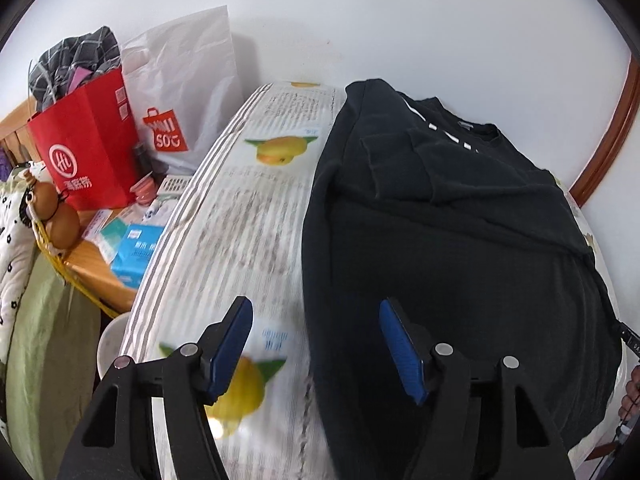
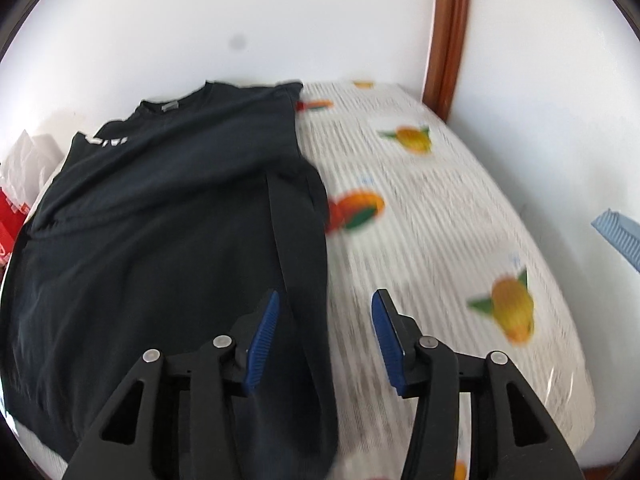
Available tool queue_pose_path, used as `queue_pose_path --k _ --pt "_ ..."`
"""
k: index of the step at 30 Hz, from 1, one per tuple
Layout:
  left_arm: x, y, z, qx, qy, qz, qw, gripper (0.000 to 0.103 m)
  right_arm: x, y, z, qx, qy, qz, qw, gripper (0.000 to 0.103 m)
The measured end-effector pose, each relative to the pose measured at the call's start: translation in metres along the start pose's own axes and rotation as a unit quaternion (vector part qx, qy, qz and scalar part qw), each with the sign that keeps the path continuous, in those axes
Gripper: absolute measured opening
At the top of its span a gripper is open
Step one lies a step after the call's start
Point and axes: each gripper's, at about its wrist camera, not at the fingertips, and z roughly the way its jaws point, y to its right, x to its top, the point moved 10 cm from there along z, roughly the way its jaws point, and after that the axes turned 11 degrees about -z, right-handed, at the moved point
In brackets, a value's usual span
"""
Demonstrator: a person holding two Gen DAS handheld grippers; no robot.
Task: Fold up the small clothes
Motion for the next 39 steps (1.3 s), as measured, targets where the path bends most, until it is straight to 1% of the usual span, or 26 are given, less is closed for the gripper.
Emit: queue_pose_path --k 1,4,7,9,10,11,12,13,14,15,16,17,18,19,20,24,28,32,33,34,35,39 --pt "-0.008 -0.002 -0.001 -0.003 -0.004 0.002 1.0000 0.064 -0.007 -0.001 -0.001 0.004 -0.002 0.002 1.000 0.053" --pt "-0.035 -0.006 -0.002 -0.021 -0.025 0.004 0.9995 0.064 -0.031 -0.007 -0.001 0.019 -0.009 0.006 1.000 0.053" --pt "-0.058 -0.009 0.003 -0.030 -0.043 0.003 0.9986 0.063 -0.046 -0.014 -0.003 0.025 0.000 0.003 1.000 0.053" --pt "-0.064 -0.006 -0.002 -0.027 -0.028 0.015 0.9991 0.062 -0.051 -0.015 -0.003 0.019 0.005 0.013 1.000 0.052" --pt "-0.067 -0.003 -0.003 -0.029 -0.031 0.021 0.9989 0.062 -0.053 -0.016 -0.003 0.020 0.007 0.023 0.999 0.046" --pt "-0.071 0.002 -0.004 -0.036 -0.038 0.027 0.9983 0.062 -0.054 -0.018 -0.003 0.024 0.009 0.030 0.999 0.044" --pt "-0.073 0.004 -0.006 -0.037 -0.040 0.029 0.9981 0.061 -0.053 -0.019 -0.004 0.020 0.010 0.027 0.999 0.039" --pt "-0.075 0.006 -0.007 -0.037 -0.042 0.034 0.9979 0.057 -0.053 -0.020 -0.004 0.017 0.009 0.023 1.000 0.032" --pt "-0.077 0.007 -0.007 -0.034 -0.044 0.036 0.9978 0.052 -0.053 -0.022 -0.005 0.017 0.008 0.020 1.000 0.028" --pt "-0.079 0.008 -0.008 -0.030 -0.046 0.038 0.9978 0.049 -0.053 -0.023 -0.005 0.018 0.008 0.019 1.000 0.022" --pt "-0.080 0.009 -0.008 -0.026 -0.044 0.038 0.9980 0.040 -0.053 -0.026 -0.006 0.013 0.006 0.017 1.000 0.019" --pt "-0.081 0.009 -0.008 -0.021 -0.041 0.039 0.9982 0.030 -0.054 -0.027 -0.007 0.009 0.004 0.014 1.000 0.017" --pt "-0.082 0.009 -0.009 -0.017 -0.040 0.040 0.9983 0.024 -0.055 -0.030 -0.008 0.003 0.004 0.008 1.000 0.014" --pt "-0.083 0.009 -0.010 -0.015 -0.038 0.040 0.9983 0.013 -0.056 -0.031 -0.008 0.001 0.003 0.003 1.000 0.011" --pt "-0.084 0.009 -0.011 -0.017 -0.037 0.039 0.9984 0.009 -0.057 -0.033 -0.009 -0.002 0.005 -0.005 1.000 0.011" --pt "-0.088 0.008 -0.018 -0.013 -0.028 0.049 0.9983 0.007 -0.065 -0.033 -0.016 -0.004 0.006 -0.016 1.000 0.008" --pt "-0.095 0.007 -0.021 -0.020 -0.037 0.062 0.9972 0.007 -0.078 -0.026 -0.024 0.009 0.006 -0.014 1.000 0.008" --pt "-0.094 0.007 -0.016 -0.023 -0.042 0.061 0.9970 0.012 -0.084 -0.024 -0.029 0.016 0.009 -0.022 1.000 0.009" --pt "-0.093 0.008 -0.014 -0.025 -0.044 0.055 0.9972 0.014 -0.082 -0.024 -0.029 0.016 0.007 -0.020 1.000 0.013" --pt "-0.090 0.008 -0.012 -0.028 -0.045 0.049 0.9974 0.019 -0.081 -0.025 -0.028 0.018 0.005 -0.017 1.000 0.016" --pt "-0.088 0.009 -0.010 -0.029 -0.044 0.045 0.9976 0.022 -0.079 -0.025 -0.026 0.018 0.005 -0.010 1.000 0.018" --pt "-0.079 0.010 -0.004 -0.031 -0.039 0.028 0.9984 0.025 -0.068 -0.028 -0.019 0.026 0.012 0.014 0.999 0.027"
